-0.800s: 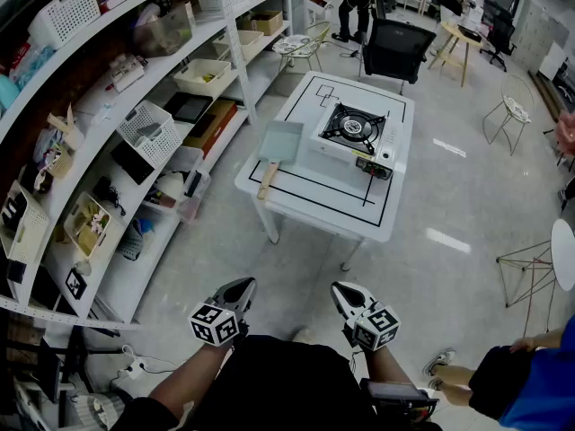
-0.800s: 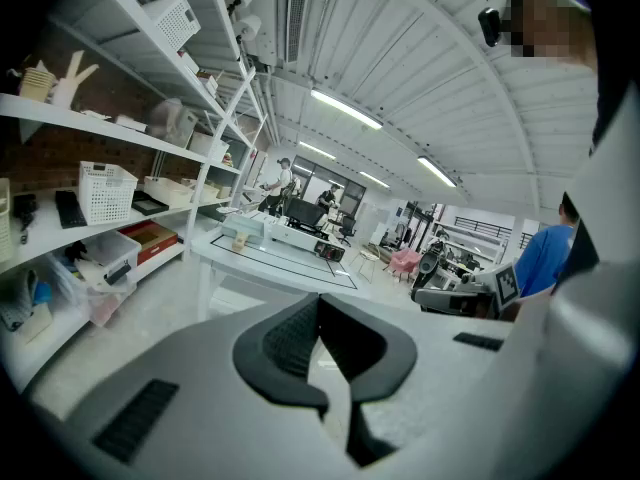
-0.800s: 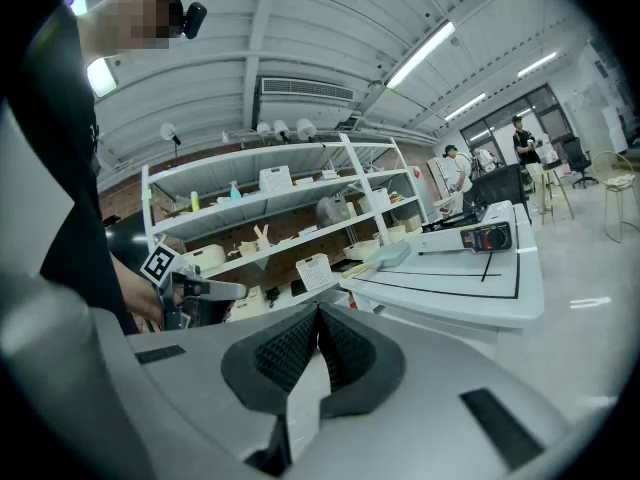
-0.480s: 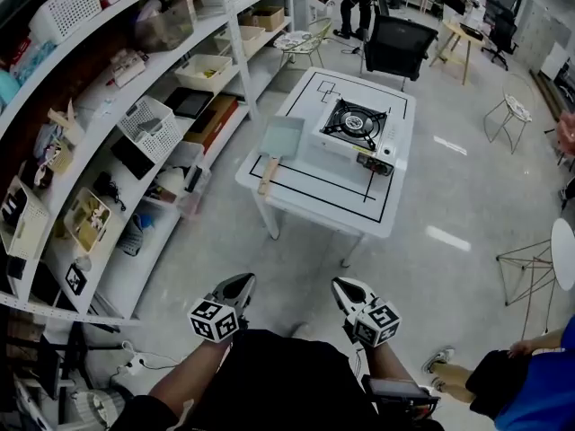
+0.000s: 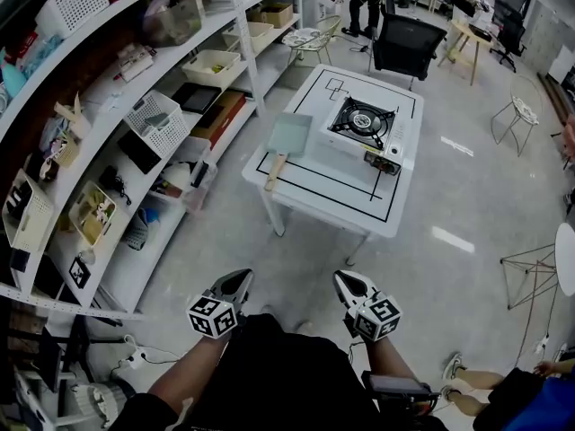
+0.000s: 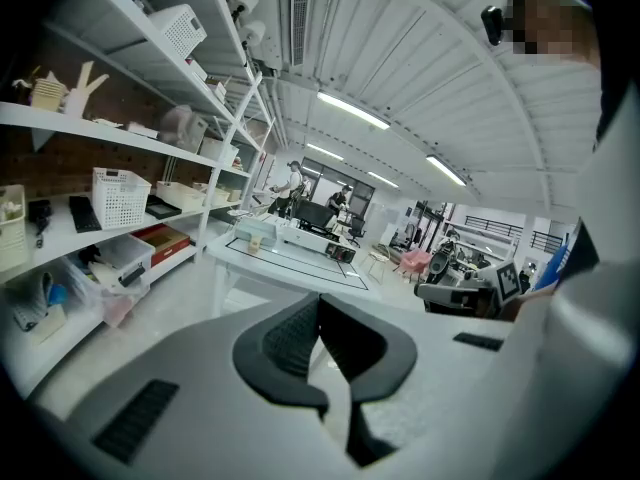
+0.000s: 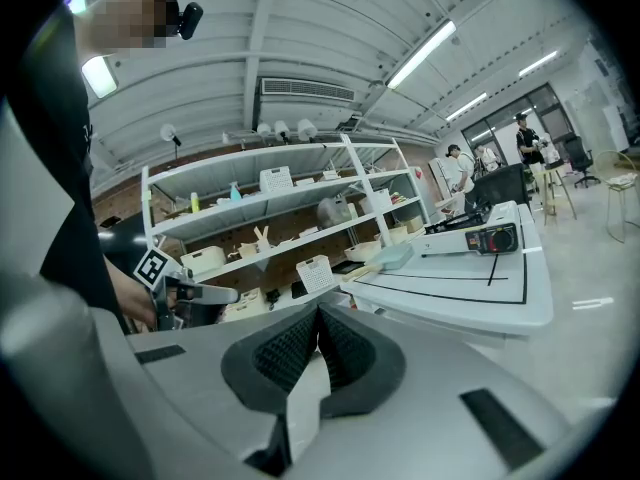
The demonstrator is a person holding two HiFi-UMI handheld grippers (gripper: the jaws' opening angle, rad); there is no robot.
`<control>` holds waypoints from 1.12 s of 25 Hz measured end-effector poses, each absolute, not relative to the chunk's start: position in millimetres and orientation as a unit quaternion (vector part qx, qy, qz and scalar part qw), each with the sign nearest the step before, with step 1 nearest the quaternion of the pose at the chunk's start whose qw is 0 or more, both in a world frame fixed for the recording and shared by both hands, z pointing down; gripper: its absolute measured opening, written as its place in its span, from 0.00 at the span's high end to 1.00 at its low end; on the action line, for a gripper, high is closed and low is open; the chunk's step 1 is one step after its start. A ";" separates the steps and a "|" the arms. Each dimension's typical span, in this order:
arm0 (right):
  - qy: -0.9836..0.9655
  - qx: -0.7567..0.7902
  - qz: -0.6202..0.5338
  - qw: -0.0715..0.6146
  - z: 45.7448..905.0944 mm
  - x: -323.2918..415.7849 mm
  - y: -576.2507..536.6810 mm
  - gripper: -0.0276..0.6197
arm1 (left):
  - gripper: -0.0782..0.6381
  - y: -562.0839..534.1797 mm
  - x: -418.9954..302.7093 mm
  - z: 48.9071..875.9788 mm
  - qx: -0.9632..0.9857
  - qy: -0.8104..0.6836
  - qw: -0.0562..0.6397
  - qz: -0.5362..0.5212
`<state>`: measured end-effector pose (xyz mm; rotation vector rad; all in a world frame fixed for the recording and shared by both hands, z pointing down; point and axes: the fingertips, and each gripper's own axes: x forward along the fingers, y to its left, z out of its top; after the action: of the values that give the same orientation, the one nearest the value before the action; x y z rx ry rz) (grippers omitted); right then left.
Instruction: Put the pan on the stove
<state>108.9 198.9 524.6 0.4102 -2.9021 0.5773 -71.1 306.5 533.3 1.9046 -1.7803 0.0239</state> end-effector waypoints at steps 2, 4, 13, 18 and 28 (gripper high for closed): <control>-0.969 0.131 0.194 0.075 531.0 107.8 198.5 0.92 | 0.88 305.4 -73.5 532.7 0.704 -0.660 0.263 0.009; -0.968 0.133 0.197 0.075 529.4 105.0 196.5 0.92 | 0.88 304.1 -76.1 532.4 0.703 -0.660 0.263 0.010; -0.965 0.145 0.205 0.081 527.6 83.7 178.4 0.92 | 0.88 282.9 -95.3 544.1 0.710 -0.648 0.275 0.007; -0.963 0.159 0.203 0.079 521.0 69.4 159.0 0.92 | 0.88 251.3 -107.7 541.1 0.726 -0.632 0.272 0.004; -0.959 0.187 0.193 0.085 525.8 41.9 113.8 0.92 | 0.88 187.3 -145.3 539.5 0.747 -0.605 0.278 0.007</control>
<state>41.9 113.8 525.8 0.5587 -2.8607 0.5755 -145.3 187.3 539.5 2.0041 -1.6234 0.0180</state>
